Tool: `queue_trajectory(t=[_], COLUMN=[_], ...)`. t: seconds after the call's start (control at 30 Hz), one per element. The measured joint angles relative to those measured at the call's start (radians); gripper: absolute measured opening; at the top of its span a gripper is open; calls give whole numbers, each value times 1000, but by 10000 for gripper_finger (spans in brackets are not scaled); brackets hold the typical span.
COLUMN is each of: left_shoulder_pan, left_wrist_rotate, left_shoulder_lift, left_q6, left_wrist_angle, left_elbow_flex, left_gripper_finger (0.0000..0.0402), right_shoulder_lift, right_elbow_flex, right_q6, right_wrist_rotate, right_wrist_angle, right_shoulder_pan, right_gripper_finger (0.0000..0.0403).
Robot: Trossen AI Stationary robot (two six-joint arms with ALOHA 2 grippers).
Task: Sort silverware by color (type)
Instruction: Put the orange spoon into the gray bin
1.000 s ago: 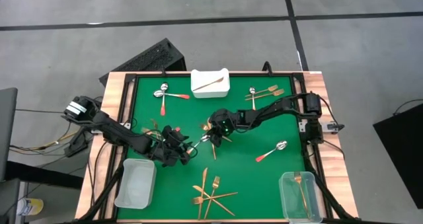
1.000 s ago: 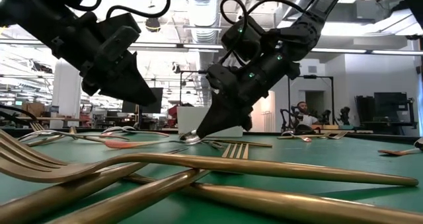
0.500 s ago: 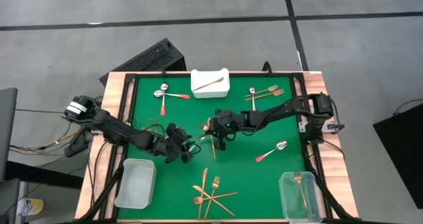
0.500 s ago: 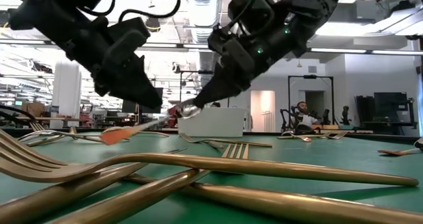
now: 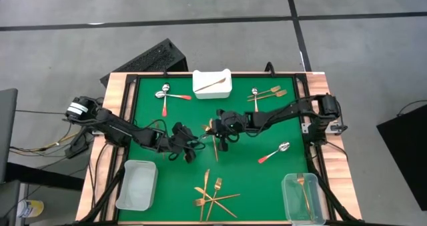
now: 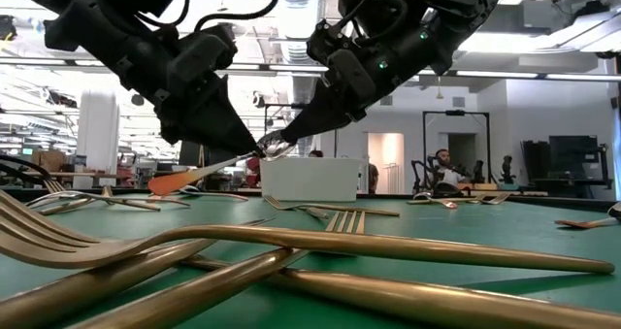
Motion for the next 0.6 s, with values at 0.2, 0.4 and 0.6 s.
queue_trajectory(t=[0.2, 0.4, 0.6], left_shoulder_pan=[2, 4, 4], left_wrist_rotate=[27, 25, 35], left_shoulder_lift=[0, 0, 0], left_q6=[-23, -71, -71], left_wrist_angle=[-24, -39, -42], left_elbow_flex=[0, 0, 0], left_gripper_finger=[27, 11, 16], right_shoulder_lift=[0, 0, 0], right_elbow_flex=[0, 0, 0], right_q6=[-51, -77, -104], right_wrist_rotate=[0, 2, 2], right_wrist_angle=[12, 33, 47], right_shoulder_pan=[9, 18, 29], right_gripper_finger=[13, 15, 16])
